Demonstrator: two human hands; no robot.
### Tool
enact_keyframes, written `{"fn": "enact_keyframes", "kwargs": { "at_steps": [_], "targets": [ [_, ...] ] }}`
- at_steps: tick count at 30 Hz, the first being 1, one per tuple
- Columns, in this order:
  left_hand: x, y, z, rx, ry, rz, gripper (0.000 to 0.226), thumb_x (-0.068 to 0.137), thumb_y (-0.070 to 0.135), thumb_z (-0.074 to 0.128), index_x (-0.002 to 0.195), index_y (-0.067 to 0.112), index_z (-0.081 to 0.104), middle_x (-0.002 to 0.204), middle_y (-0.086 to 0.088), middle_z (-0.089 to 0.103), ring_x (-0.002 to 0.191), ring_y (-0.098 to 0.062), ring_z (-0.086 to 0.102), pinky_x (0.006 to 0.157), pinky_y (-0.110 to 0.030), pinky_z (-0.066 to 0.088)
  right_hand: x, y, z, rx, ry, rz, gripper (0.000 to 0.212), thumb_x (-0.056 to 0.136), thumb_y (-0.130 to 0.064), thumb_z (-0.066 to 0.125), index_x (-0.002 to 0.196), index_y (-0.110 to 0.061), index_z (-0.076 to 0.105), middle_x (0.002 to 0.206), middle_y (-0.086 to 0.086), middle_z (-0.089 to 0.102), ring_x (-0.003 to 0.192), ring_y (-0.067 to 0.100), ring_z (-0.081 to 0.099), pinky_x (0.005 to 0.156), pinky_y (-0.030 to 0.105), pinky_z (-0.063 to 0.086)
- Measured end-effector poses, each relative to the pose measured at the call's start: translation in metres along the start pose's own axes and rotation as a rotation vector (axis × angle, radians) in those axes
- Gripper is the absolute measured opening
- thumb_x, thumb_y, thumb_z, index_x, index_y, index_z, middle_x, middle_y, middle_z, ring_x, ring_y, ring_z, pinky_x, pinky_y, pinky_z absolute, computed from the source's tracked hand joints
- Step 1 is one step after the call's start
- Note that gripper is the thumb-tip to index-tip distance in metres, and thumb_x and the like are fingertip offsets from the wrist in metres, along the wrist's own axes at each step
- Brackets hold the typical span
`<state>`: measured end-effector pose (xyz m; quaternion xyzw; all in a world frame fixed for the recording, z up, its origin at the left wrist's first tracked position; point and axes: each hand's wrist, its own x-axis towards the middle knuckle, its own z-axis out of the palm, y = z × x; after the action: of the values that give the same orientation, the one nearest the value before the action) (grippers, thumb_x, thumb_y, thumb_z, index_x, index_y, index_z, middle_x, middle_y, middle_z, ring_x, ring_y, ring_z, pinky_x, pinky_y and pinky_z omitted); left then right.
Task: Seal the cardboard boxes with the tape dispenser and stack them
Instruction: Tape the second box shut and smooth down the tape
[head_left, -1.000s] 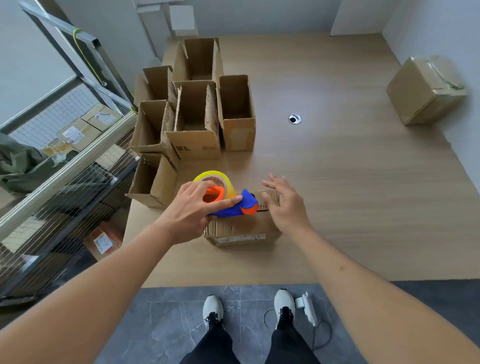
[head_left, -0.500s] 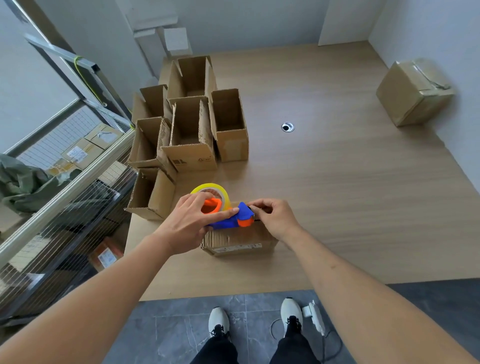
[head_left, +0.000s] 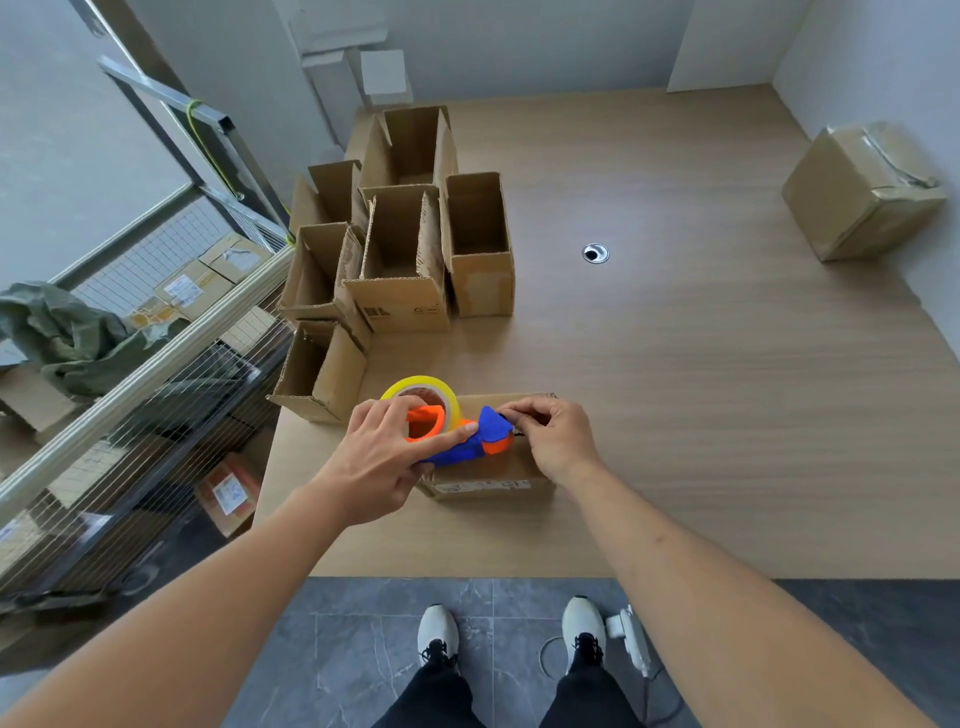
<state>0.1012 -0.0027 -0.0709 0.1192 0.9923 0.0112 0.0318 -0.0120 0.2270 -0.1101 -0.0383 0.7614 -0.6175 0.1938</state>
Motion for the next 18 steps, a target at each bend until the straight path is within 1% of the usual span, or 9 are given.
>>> {"fn": "enact_keyframes", "kwargs": {
  "at_steps": [3, 6, 9, 13, 16, 18],
  "targets": [
    [-0.002, -0.001, -0.002, 0.023, 0.015, 0.004, 0.077, 0.097, 0.037, 0.058, 0.156, 0.057, 0.013, 0.137, -0.011, 0.044, 0.123, -0.032, 0.042, 0.103, -0.051, 0.032, -0.006, 0.001, -0.001, 0.020, 0.042, -0.015, 0.011, 0.088, -0.007, 0.076, 0.087, -0.016, 0.082, 0.083, -0.008, 0.077, 0.079, 0.003, 0.070, 0.074, 0.013, 0.050],
    [-0.002, -0.002, -0.003, 0.037, 0.006, 0.028, 0.081, 0.097, 0.033, 0.060, 0.158, 0.054, 0.012, 0.135, -0.014, 0.044, 0.123, -0.034, 0.044, 0.102, -0.052, 0.034, -0.016, 0.002, 0.002, 0.040, 0.089, -0.017, 0.010, 0.089, -0.008, 0.076, 0.087, -0.015, 0.082, 0.083, -0.007, 0.078, 0.082, 0.008, 0.071, 0.078, 0.017, 0.054],
    [-0.003, -0.003, -0.005, 0.064, -0.017, 0.062, 0.084, 0.096, 0.031, 0.062, 0.158, 0.053, 0.010, 0.136, -0.015, 0.044, 0.123, -0.035, 0.043, 0.101, -0.053, 0.036, -0.025, 0.003, 0.005, 0.009, 0.145, -0.043, 0.010, 0.088, -0.008, 0.076, 0.086, -0.015, 0.082, 0.083, -0.007, 0.078, 0.083, 0.005, 0.071, 0.080, 0.016, 0.054],
    [-0.004, -0.002, -0.009, 0.084, -0.028, 0.076, 0.088, 0.096, 0.029, 0.064, 0.157, 0.055, 0.006, 0.138, -0.015, 0.043, 0.124, -0.035, 0.041, 0.101, -0.054, 0.037, -0.030, 0.007, 0.006, -0.054, 0.204, -0.112, 0.012, 0.087, -0.004, 0.077, 0.086, -0.015, 0.082, 0.084, -0.009, 0.077, 0.083, 0.003, 0.071, 0.079, 0.016, 0.053],
    [-0.002, -0.001, -0.010, 0.080, -0.054, 0.064, 0.087, 0.097, 0.031, 0.060, 0.155, 0.059, 0.001, 0.141, -0.015, 0.039, 0.128, -0.036, 0.040, 0.104, -0.055, 0.034, -0.031, 0.011, 0.007, -0.052, 0.226, -0.112, 0.013, 0.086, -0.005, 0.078, 0.085, -0.018, 0.082, 0.083, -0.009, 0.077, 0.081, 0.005, 0.071, 0.079, 0.023, 0.056],
    [0.001, 0.002, -0.010, 0.083, -0.047, 0.062, 0.085, 0.097, 0.034, 0.058, 0.155, 0.060, 0.001, 0.140, -0.014, 0.039, 0.129, -0.036, 0.037, 0.106, -0.055, 0.033, -0.031, 0.010, 0.007, 0.008, 0.208, -0.051, 0.013, 0.087, -0.006, 0.077, 0.086, -0.018, 0.082, 0.083, -0.009, 0.077, 0.079, 0.006, 0.070, 0.078, 0.026, 0.058]
  ]
}}
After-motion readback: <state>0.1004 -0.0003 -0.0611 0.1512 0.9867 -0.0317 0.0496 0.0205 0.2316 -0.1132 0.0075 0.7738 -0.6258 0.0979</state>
